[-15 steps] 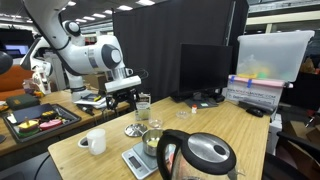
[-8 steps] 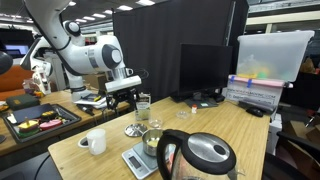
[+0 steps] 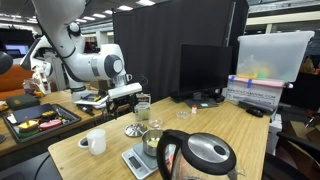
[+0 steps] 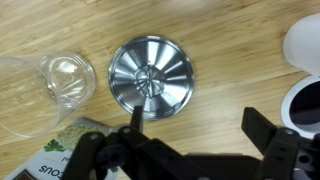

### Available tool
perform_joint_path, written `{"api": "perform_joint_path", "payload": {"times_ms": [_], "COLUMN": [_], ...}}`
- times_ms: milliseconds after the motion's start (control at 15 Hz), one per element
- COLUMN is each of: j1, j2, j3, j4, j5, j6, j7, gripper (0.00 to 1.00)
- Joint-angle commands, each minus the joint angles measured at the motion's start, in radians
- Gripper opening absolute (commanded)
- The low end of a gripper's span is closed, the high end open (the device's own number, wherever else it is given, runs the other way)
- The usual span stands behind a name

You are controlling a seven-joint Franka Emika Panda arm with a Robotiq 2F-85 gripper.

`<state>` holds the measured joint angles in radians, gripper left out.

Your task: Put the silver pot on the scale, pour the contents in the white mug into the silver pot, put the silver lid on the pot

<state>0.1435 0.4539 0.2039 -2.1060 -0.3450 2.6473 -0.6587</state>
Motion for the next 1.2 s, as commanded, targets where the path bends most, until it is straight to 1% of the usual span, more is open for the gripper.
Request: {"api": "perform_joint_path", "payload": {"times_ms": [0,200,333,667,1133], "j1": [-0.015,-0.017,-0.025,-0.031,-0.017], "j2": [0.080,0.137,0.167,0.218,0.258], "j3": [-0.005,-0.013,-0.002,0.004,-0.018], "j4": [0.088,0.156,0.188,0.223,0.265], "j5": [-0.021,-0.023,-0.011,-0.003,-0.015], "j6": [0.016,0.009,-0.002,-0.033,-0.044], "j7": [-0.067,-0.115,-0.154,-0.239,-0.270], "gripper": [1.00,1.00,1.00,1.00,1.00]}}
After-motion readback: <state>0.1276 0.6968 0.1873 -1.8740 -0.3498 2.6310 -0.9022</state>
